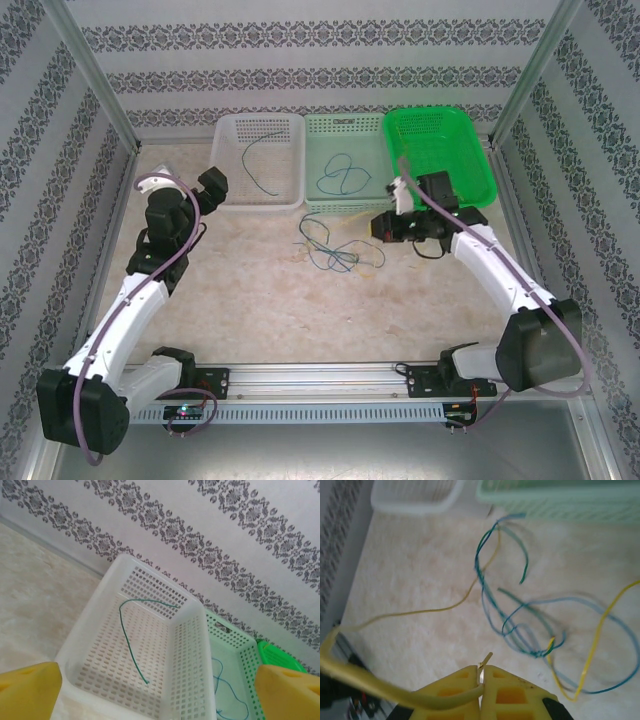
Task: Untangle the cables
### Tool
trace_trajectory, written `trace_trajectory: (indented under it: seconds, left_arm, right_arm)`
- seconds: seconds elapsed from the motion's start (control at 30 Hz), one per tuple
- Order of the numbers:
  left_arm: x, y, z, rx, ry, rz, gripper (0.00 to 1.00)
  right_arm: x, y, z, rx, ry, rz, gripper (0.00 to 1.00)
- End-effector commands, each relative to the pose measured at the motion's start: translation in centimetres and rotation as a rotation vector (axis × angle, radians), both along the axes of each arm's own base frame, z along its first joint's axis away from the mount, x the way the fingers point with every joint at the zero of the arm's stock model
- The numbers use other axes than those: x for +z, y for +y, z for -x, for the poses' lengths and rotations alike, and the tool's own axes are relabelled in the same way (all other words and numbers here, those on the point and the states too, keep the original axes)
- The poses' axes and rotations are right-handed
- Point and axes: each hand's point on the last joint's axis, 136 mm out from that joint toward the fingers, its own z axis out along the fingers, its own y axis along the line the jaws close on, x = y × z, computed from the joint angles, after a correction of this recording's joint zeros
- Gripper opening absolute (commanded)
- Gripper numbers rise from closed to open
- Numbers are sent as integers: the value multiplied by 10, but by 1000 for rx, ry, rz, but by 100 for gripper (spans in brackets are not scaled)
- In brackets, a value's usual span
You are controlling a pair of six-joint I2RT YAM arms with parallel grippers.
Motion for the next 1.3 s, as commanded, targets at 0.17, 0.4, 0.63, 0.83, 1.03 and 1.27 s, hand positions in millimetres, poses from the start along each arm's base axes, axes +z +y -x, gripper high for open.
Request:
trace_trajectory:
  seconds: [0.17, 0.4, 0.63, 0.83, 1.03, 1.27]
  left_arm:
    - [12, -7, 7, -53, -24, -27, 100]
    - [9, -6, 10, -54, -20, -38, 100]
    - [5, -6, 10, -55, -16, -37, 100]
    - [3, -8, 10, -62, -9, -33, 100]
    - [-1, -9, 9, -66, 1, -28, 100]
    - [-9, -10, 10, -72, 22, -20, 100]
  right_arm:
    - [79, -58, -58, -254, -128, -199, 0]
    - [123, -117, -89, -445, -196, -488, 0]
    - [144, -111, -88, -394, -205, -616, 0]
    - [133, -134, -89, -526, -209, -599, 0]
    - [119, -174, -112, -644, -198, -621, 0]
    - [80, -180, -144, -607, -106, -607, 0]
